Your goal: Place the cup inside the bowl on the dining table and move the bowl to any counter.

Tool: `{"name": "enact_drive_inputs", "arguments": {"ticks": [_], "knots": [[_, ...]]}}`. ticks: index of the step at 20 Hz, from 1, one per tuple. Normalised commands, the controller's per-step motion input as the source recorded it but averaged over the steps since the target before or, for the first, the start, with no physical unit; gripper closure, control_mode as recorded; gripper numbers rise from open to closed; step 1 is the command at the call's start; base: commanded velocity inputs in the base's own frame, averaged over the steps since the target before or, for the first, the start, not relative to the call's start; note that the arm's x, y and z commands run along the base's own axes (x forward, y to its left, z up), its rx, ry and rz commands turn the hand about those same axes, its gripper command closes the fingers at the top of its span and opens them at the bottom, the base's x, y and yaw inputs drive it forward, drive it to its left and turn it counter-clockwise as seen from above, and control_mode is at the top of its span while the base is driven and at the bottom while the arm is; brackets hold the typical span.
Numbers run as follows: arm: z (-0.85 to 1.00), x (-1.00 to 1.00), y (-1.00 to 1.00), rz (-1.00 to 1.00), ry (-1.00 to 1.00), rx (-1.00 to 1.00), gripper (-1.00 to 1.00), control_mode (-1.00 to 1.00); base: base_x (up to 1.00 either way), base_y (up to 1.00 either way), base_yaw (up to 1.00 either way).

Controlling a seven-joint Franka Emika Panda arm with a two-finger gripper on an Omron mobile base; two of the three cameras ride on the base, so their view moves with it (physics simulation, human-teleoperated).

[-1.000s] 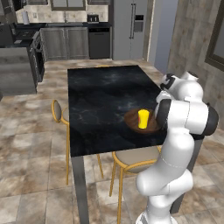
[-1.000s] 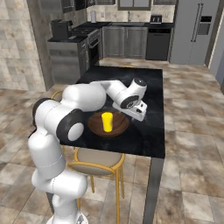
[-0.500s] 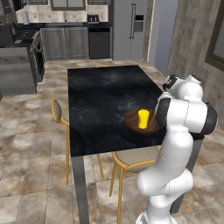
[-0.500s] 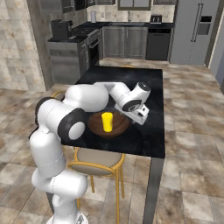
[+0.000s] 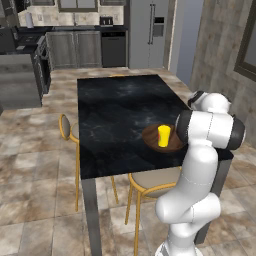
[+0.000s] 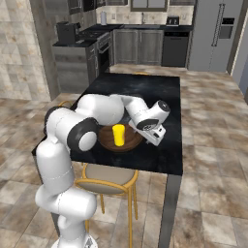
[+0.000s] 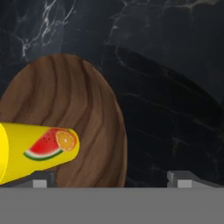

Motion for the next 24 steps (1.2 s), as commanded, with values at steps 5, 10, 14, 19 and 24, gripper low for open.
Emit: {"name": "enact_drive_inputs", "arguments": {"ticks": [5, 10, 14, 19, 24], "knots": [[-0.23, 0.0, 0.0, 0.0, 0.0, 0.01, -1.0, -1.0, 0.0, 0.0, 0.0], [-0.19, 0.0, 0.0, 0.0, 0.0, 0.0, -1.0, -1.0, 0.0, 0.0, 0.0], [-0.31, 0.03, 0.0, 0.0, 0.0, 0.0, -1.0, -1.0, 0.0, 0.0, 0.0], [-0.22, 0.04, 0.0, 0.0, 0.0, 0.0, -1.0, -1.0, 0.0, 0.0, 0.0], [-0.15, 0.03, 0.0, 0.0, 0.0, 0.0, -1.0, -1.0, 0.0, 0.0, 0.0]]}}
